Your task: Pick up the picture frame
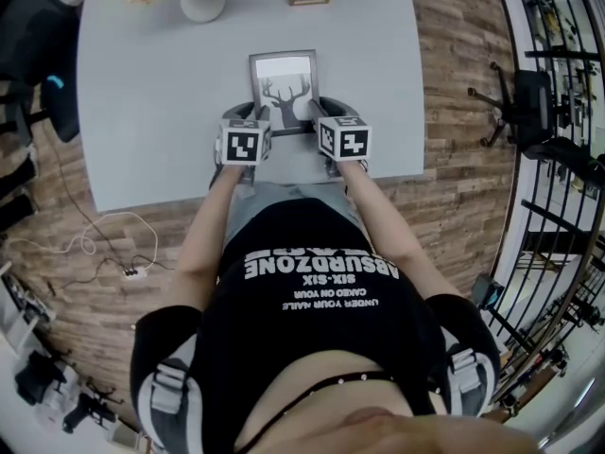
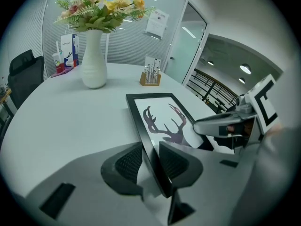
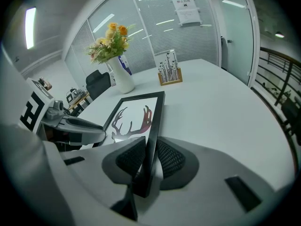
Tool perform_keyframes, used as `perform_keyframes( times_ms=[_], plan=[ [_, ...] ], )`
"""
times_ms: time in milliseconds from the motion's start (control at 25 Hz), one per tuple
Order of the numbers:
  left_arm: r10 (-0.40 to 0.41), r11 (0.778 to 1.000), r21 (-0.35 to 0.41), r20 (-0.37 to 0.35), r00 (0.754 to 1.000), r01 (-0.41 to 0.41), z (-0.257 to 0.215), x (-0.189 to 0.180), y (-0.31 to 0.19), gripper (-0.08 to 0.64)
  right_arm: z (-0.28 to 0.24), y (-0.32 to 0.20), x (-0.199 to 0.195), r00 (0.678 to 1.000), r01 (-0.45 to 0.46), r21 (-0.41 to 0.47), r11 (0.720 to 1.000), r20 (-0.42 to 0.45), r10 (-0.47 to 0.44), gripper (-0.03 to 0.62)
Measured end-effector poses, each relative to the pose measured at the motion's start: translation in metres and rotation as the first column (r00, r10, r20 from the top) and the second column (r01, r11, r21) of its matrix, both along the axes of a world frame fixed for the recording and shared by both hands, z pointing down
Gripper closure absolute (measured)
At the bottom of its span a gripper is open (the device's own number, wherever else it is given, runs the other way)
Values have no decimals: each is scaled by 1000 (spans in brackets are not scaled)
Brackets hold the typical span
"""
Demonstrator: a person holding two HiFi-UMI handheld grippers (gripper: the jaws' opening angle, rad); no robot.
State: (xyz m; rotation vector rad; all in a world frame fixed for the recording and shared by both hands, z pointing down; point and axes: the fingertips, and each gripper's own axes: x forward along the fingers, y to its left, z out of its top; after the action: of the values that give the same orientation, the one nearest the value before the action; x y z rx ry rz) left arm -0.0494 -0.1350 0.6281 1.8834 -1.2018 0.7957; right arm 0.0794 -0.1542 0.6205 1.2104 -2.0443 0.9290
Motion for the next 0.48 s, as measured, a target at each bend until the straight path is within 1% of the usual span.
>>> perform_keyframes(
  times_ms=[80,320,480],
  plan=[
    [3,1000,8,7,1000,-3,-3,-1,0,436,-4,0,0,1000,-2,10,1000,1,2,499],
    [2,999,38,-4,1000,-1,-18,-2,0,436,-19,1,-3,1000,-5,51,999,3,5,499],
    [2,997,78,1,1000,-2,-32,-4,0,436,-32,2,-3,1000,-13,85,996,11,12,499]
  ],
)
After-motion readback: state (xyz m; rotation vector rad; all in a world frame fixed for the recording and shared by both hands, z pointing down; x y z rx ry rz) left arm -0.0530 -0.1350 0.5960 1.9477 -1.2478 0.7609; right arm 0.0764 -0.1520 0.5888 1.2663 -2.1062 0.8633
